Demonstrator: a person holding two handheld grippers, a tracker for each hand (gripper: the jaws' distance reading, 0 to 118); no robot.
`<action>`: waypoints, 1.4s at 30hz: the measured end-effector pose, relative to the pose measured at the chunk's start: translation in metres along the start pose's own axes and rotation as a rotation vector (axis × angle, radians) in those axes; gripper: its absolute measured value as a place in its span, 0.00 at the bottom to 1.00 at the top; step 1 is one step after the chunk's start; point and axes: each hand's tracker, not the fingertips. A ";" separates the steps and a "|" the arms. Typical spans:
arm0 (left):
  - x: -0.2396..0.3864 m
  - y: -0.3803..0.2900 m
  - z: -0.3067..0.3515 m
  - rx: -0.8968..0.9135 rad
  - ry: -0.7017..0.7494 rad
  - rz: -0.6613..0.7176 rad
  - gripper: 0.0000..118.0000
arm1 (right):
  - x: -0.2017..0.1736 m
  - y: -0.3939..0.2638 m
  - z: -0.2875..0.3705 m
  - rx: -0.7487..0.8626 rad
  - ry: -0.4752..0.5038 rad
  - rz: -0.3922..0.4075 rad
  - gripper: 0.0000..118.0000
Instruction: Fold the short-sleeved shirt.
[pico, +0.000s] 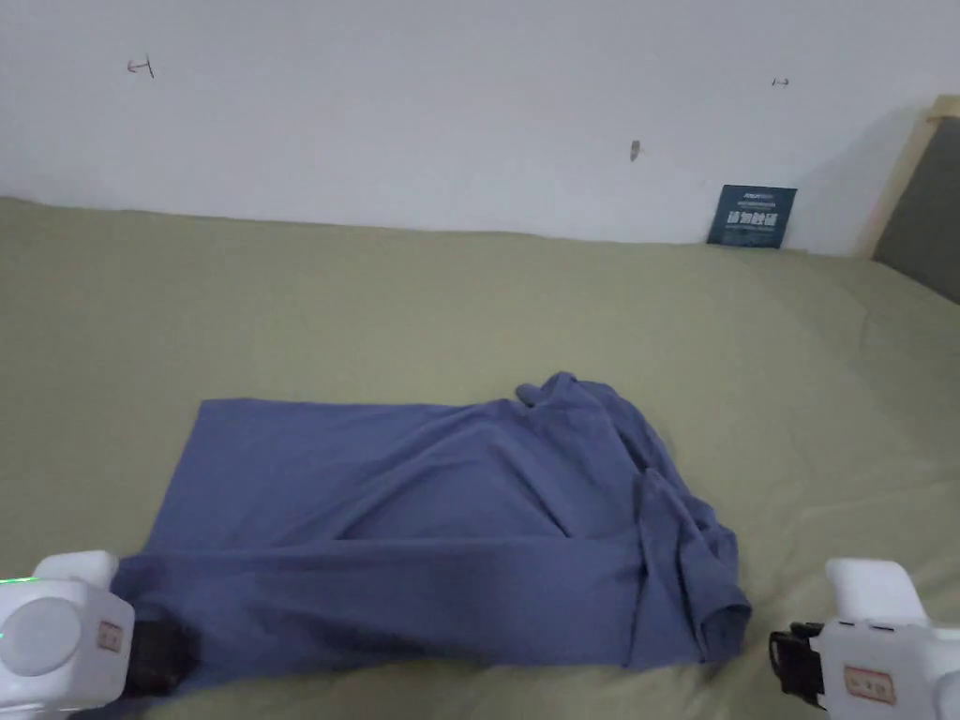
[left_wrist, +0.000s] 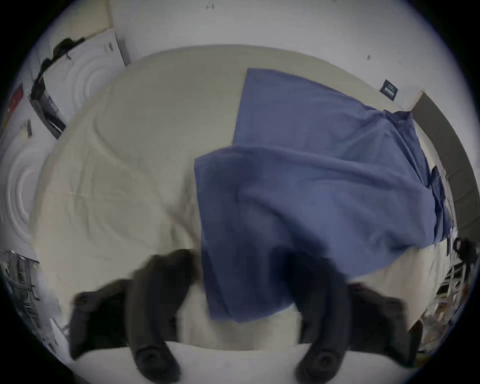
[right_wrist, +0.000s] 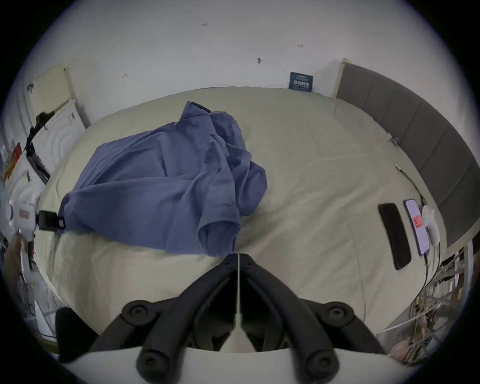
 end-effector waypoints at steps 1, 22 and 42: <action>0.000 0.001 0.005 0.024 0.010 -0.013 0.36 | 0.003 0.002 -0.004 -0.009 0.002 -0.029 0.22; -0.011 0.012 0.020 0.062 -0.124 -0.009 0.05 | 0.005 0.033 -0.057 -0.111 0.108 -0.031 0.05; -0.040 -0.094 0.093 0.020 -0.169 -0.028 0.05 | 0.027 -0.044 0.040 -0.215 0.168 -0.004 0.05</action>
